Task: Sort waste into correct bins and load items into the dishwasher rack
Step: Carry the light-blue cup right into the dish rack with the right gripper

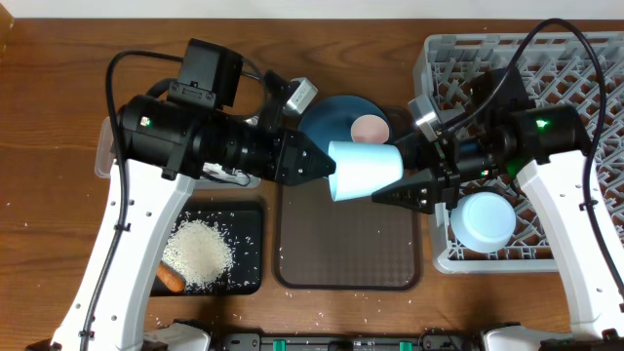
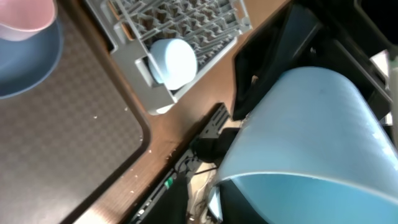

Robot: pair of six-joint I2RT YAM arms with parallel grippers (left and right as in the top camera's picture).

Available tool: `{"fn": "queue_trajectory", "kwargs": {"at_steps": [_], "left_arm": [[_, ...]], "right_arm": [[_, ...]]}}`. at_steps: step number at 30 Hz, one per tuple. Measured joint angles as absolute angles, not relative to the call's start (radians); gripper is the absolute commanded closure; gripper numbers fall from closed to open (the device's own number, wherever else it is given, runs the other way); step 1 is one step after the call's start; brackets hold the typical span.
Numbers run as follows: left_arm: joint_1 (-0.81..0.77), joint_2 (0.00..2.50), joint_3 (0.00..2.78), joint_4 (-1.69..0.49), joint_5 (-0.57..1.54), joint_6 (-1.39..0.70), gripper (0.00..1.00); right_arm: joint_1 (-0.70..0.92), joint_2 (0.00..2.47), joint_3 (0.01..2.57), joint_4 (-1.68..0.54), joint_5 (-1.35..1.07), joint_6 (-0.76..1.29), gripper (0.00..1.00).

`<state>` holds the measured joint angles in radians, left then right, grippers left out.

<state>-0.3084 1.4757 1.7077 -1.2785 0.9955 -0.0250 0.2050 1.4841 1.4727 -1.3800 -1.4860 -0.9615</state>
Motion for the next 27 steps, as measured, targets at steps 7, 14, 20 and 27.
{"fn": "queue_trajectory", "kwargs": {"at_steps": [7,14,20,27], "left_arm": [[-0.309,1.475,1.708,-1.295,0.939,-0.026,0.74],[-0.3,1.475,1.708,-1.277,0.87,-0.026,0.68],[-0.278,1.477,1.708,-1.256,0.79,-0.027,0.67],[-0.278,1.477,1.708,-1.249,0.649,-0.027,0.66]], "right_arm": [[0.205,1.484,1.473,-1.377,-1.479,-0.962,0.56],[0.204,1.484,1.473,-1.377,-1.444,-0.953,0.57],[0.205,1.484,1.473,-1.375,-1.444,-0.95,0.59],[0.205,1.484,1.473,-1.375,-1.386,-0.923,0.68]]}}
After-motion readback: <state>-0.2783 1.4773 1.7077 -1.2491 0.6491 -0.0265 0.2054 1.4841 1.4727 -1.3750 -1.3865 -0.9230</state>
